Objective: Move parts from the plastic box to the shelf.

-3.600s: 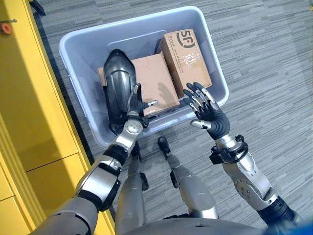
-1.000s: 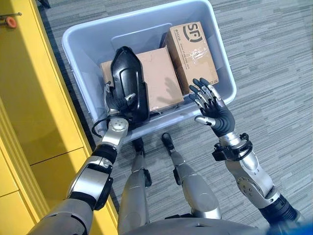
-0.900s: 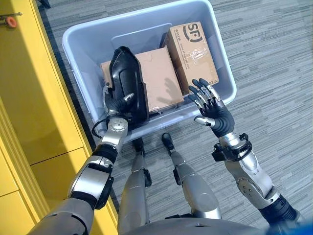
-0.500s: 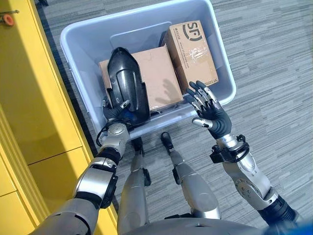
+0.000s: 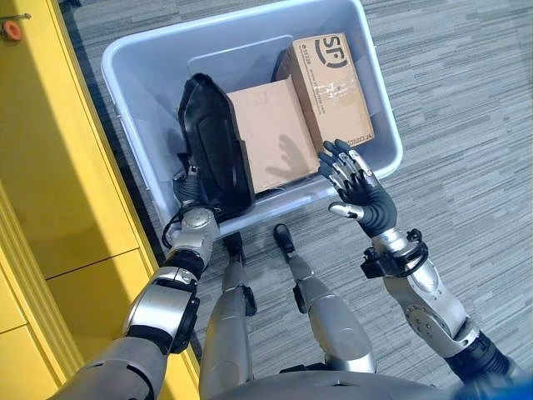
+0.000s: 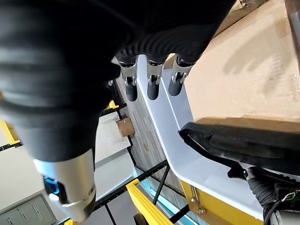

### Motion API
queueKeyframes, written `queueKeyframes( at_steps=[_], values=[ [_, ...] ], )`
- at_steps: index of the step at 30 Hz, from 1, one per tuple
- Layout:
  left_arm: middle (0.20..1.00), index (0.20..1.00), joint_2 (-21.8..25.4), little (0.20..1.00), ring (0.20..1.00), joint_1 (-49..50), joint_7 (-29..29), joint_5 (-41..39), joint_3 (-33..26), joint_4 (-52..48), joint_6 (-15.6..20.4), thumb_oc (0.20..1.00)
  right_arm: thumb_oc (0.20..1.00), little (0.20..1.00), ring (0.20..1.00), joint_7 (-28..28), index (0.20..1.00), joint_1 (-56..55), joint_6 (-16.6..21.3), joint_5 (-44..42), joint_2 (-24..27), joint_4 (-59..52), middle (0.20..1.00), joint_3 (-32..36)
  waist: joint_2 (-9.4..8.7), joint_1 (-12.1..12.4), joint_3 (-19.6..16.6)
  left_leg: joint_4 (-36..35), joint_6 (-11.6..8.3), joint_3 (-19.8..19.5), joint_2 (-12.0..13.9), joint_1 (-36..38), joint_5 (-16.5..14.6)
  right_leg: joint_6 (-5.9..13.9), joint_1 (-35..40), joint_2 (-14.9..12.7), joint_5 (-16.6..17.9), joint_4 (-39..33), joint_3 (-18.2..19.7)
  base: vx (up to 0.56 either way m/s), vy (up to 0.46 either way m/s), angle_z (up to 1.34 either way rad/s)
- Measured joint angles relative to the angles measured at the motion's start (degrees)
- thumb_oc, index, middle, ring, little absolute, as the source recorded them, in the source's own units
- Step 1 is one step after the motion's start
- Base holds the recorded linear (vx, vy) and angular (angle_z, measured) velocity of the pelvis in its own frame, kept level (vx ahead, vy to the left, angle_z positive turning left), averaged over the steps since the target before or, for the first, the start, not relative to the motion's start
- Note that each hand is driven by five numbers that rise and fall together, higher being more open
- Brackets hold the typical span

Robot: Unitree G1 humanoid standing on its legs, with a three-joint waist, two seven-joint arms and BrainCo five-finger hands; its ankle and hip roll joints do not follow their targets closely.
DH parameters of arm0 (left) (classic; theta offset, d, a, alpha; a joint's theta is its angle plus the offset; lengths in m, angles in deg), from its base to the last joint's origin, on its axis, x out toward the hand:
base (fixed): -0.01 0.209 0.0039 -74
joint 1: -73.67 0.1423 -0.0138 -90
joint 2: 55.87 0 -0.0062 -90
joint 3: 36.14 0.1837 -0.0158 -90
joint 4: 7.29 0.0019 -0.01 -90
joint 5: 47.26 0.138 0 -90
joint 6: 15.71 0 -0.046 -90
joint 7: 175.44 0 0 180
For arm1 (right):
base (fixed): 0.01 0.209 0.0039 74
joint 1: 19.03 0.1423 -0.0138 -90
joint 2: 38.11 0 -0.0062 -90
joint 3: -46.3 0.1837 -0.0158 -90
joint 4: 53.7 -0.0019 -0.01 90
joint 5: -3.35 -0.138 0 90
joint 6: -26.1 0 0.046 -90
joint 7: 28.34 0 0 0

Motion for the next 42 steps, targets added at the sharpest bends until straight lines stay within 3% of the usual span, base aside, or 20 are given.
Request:
queueKeyframes(
  at_steps=[14,20,23,31,36,39,42],
  values=[
    [0.200,0.200,0.7,0.200,0.200,1.7,-0.9,1.4,1.0,-6.5,-1.4,0.200,1.000,1.000,1.000,0.0,1.000,0.3,0.0,0.0,0.0,-0.2,1.000,0.4,0.13,1.6,-0.1,0.0,-0.14,-0.2,0.1,1.1,0.3,-0.21,1.3,0.1,0.1,0.0,-0.3,0.00,0.001,0.01],
    [0.200,0.200,6.6,0.200,0.200,5.1,-5.0,8.1,1.3,-27.2,-1.0,0.200,1.000,1.000,1.000,-0.2,1.000,2.1,0.0,0.2,-0.2,0.0,1.000,2.1,0.49,3.0,-0.2,0.0,-0.26,-0.7,0.1,2.3,0.8,-0.42,2.5,0.1,0.3,0.0,-0.7,-0.01,-0.001,0.04],
    [0.200,0.200,8.5,0.200,0.200,7.6,-7.6,13.7,-3.1,-40.8,-0.2,0.200,1.000,1.000,1.000,-0.2,1.000,2.3,0.0,0.2,-0.1,0.0,1.000,4.8,3.04,4.1,-1.6,0.0,-0.28,-1.3,0.0,2.4,0.8,-0.45,2.9,0.1,0.3,0.0,-1.3,-0.01,-0.001,0.06],
    [0.200,0.200,11.1,0.200,0.200,8.0,-8.6,22.5,-5.7,-50.2,-0.3,0.200,1.000,1.000,1.000,0.5,1.000,2.4,-0.2,0.3,0.0,-0.1,1.000,5.6,3.42,4.3,-2.0,0.0,-0.26,-1.4,0.1,2.4,0.9,-0.64,2.8,0.1,0.4,0.0,-1.4,0.00,0.000,0.00],
    [0.200,0.200,10.7,0.200,0.200,12.8,-4.1,22.4,-5.1,-57.5,1.7,0.200,1.000,1.000,1.000,1.7,1.000,2.3,-0.7,0.2,0.0,-0.1,1.000,7.2,3.41,4.4,-2.0,0.0,-0.22,-1.7,0.0,3.8,0.9,-0.64,4.4,0.1,0.4,0.0,-1.6,0.00,-0.009,0.01],
    [0.200,0.200,10.7,0.200,0.200,25.2,5.1,17.1,-4.0,-62.5,3.2,0.200,1.000,1.000,1.000,2.7,1.000,1.8,-1.6,0.2,0.0,-0.1,1.000,9.8,3.59,4.8,-2.3,0.0,-0.55,-2.3,0.1,6.4,0.7,-1.13,7.2,0.2,-0.1,0.0,-2.5,0.02,-0.081,0.09],
    [0.200,0.200,10.6,0.200,0.200,31.8,10.2,13.9,-3.5,-62.6,3.1,0.200,1.000,1.000,1.000,3.4,1.000,-0.4,-2.5,0.2,-0.1,-0.1,1.000,11.6,3.97,5.2,-4.1,0.0,-1.16,-3.4,-0.1,7.8,0.2,-2.07,8.9,0.2,-0.4,0.0,-3.2,0.03,-0.056,0.14]
  ],
)
